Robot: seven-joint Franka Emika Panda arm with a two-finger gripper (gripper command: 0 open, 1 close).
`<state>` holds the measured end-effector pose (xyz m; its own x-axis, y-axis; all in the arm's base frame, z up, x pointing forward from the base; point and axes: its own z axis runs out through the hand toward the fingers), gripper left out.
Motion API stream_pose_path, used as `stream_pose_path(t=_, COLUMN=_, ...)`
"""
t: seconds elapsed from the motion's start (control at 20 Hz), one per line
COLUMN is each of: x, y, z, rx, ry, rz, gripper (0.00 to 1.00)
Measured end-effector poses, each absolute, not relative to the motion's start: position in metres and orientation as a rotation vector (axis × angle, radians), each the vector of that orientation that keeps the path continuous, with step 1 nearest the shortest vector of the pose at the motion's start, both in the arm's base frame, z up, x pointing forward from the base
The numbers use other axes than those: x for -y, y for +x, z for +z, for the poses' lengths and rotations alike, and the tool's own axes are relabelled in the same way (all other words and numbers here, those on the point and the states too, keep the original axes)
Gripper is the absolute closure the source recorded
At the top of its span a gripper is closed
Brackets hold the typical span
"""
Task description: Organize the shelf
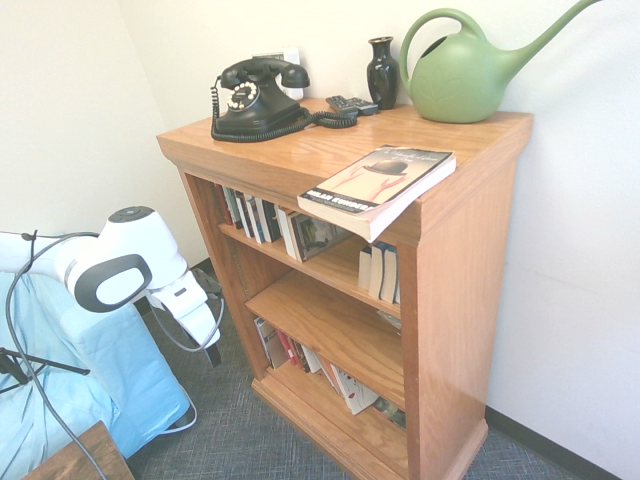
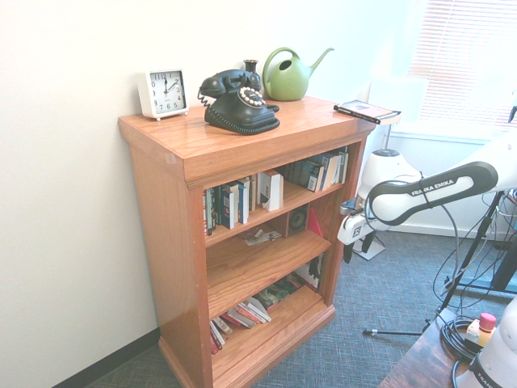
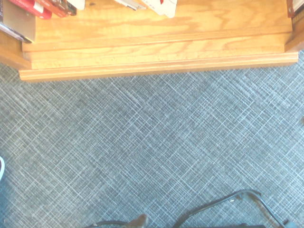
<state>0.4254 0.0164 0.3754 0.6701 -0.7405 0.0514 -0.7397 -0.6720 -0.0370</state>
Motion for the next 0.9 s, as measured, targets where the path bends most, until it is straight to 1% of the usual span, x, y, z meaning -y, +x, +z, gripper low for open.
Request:
stream_pose_path(t=0.15, x=-0.015, y=0.426, z=0.375, rx=-1.261, ry=-2.872, rz=-0.105, gripper=0.0)
stream_pose_path(t=0.3, x=0.006, y=0.428, z=0.387, rx=-1.232, ry=-2.963, rz=-0.21, gripper=0.0)
stream_pose_path(t=0.45, x=0.057, y=0.425, z=0.417, rx=-1.241, ry=-3.092, rz=-0.405, gripper=0.0)
stream_pose_path(t=0.65, x=0.124, y=0.421, z=0.484, rx=-1.262, ry=-3.253, rz=-0.681, gripper=0.0)
stream_pose_path(t=0.9, x=0.161, y=0.428, z=0.553, rx=-1.198, ry=-3.476, rz=-0.992, gripper=0.0)
